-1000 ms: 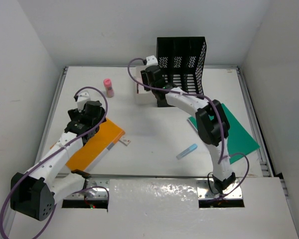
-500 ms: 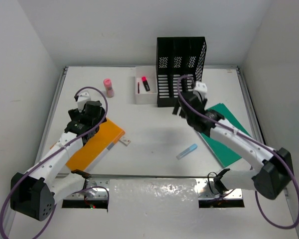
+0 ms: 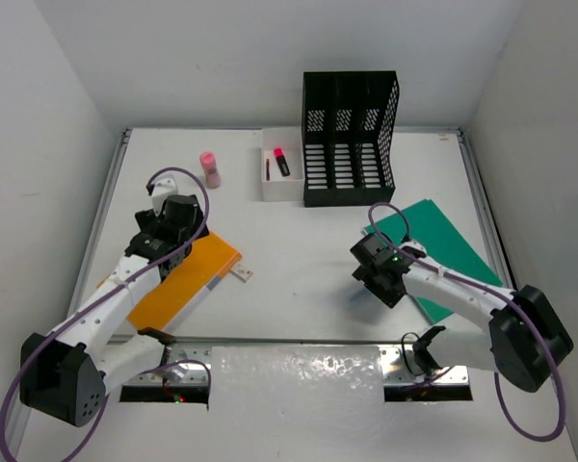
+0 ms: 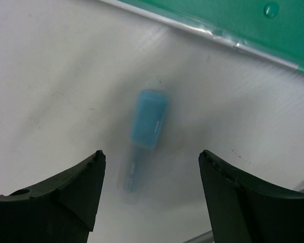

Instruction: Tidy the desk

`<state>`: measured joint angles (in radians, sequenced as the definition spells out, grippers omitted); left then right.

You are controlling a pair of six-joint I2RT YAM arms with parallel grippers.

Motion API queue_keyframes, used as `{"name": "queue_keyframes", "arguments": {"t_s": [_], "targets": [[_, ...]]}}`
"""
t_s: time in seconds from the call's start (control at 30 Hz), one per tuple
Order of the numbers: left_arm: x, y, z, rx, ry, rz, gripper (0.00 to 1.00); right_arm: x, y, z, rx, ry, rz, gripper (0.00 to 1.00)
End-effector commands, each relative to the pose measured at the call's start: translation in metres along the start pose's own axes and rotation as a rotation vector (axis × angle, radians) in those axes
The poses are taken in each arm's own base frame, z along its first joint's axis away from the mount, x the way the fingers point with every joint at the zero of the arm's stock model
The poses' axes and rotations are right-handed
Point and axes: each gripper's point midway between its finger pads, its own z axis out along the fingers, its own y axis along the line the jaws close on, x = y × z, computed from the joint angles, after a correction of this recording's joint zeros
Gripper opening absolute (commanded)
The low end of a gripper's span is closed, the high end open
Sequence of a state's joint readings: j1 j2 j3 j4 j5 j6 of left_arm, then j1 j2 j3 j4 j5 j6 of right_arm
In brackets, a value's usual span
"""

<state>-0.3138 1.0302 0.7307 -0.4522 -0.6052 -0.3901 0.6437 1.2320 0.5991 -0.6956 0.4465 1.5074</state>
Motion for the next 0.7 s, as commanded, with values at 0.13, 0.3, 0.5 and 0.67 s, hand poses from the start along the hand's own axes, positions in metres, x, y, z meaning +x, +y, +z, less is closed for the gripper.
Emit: {"name": "queue_keyframes", "arguments": {"t_s": [0.13,0.3,0.5,0.67], "targets": [[-0.004,-0.006,-0.001,0.021,-0.018,-0.004,0.87,0.022,0.007,0.031,-0.059,0.036,0.137,0.67],[-0.004,-0.005,-0.001,0.016,-0.019,-0.004,0.86,0.024,0.008,0.039,-0.027,0.029,0.075,0.55],[-0.005,-0.003,-0.001,0.006,-0.024,-0.006,0.86,0.017,0.002,0.033,-0.012,0.009,-0.064,0.0],[-0.005,-0.002,-0.001,-0.001,-0.027,-0.004,0.86,-0.013,0.053,0.003,-0.195,-0.07,-0.246,0.0]]}}
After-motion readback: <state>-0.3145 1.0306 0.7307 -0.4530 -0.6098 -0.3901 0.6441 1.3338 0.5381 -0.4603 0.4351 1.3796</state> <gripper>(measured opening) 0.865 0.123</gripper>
